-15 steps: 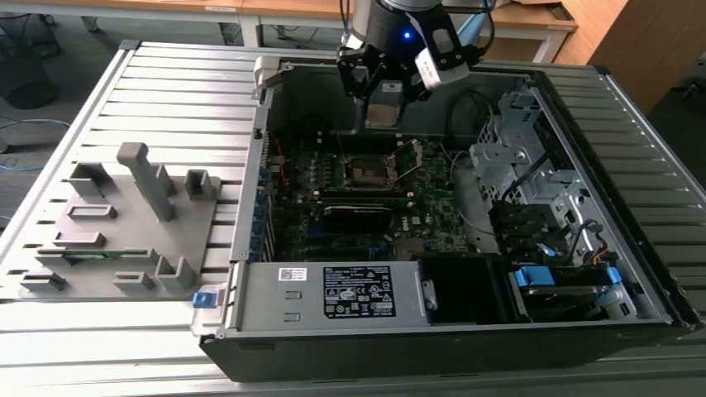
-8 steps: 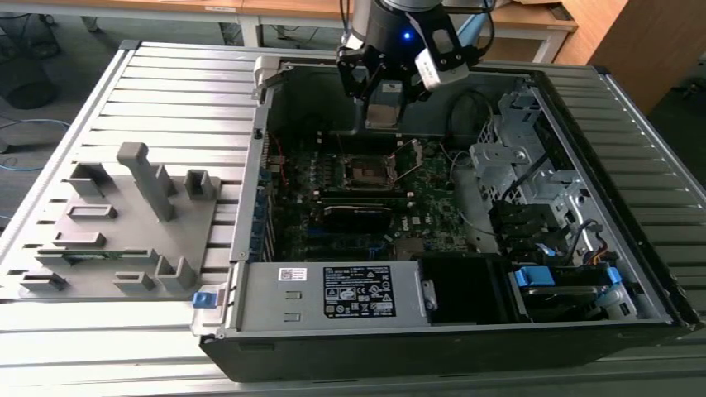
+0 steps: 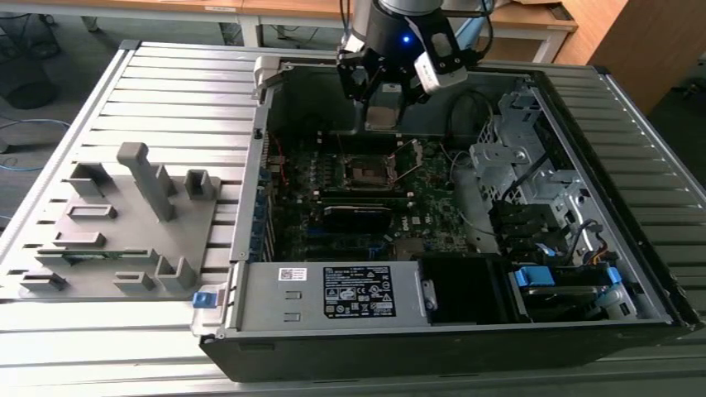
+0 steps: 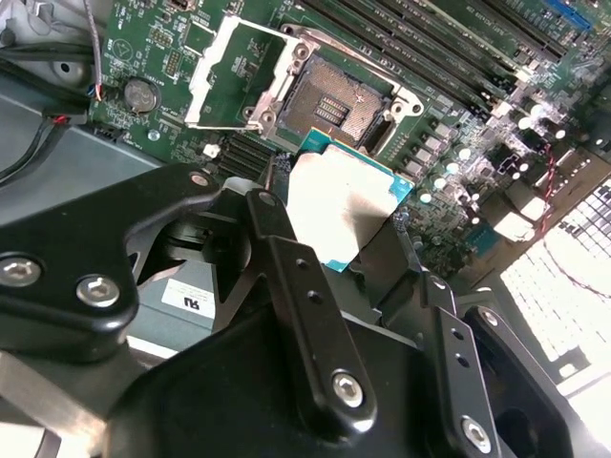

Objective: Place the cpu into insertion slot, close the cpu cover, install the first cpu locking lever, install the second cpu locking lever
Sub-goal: 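Place the cpu into insertion slot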

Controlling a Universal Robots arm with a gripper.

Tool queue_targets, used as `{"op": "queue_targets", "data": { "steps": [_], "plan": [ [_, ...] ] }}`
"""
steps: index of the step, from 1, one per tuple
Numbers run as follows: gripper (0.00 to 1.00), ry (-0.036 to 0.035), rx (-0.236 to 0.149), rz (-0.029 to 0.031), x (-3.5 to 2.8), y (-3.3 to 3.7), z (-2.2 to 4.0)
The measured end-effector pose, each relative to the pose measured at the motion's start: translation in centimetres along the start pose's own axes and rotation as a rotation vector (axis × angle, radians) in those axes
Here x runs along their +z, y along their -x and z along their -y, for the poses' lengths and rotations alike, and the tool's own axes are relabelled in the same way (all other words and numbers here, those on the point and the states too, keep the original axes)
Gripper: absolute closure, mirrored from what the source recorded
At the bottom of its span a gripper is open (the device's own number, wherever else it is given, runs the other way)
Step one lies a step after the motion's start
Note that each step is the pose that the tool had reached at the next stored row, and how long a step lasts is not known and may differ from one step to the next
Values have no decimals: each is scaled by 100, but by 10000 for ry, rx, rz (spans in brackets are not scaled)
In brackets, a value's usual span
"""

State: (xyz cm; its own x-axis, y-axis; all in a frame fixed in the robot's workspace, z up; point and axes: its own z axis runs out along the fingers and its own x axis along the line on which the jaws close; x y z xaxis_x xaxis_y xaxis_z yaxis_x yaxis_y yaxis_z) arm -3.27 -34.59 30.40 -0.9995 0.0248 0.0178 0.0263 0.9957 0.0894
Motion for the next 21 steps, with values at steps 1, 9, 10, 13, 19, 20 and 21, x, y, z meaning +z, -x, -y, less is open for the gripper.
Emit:
{"op": "queue_targets", "data": {
  "steps": [1,9,10,13,19,20,21],
  "plan": [
    [46,0,0,0,11,0,1],
    [46,0,-1,0,100,-12,9],
    [46,0,-1,0,118,-12,11],
    [46,0,0,0,168,-15,15],
    [46,0,0,0,187,-15,17],
    [46,0,0,0,187,-15,17],
    [46,-1,0,-1,187,-15,17]
  ]
}}
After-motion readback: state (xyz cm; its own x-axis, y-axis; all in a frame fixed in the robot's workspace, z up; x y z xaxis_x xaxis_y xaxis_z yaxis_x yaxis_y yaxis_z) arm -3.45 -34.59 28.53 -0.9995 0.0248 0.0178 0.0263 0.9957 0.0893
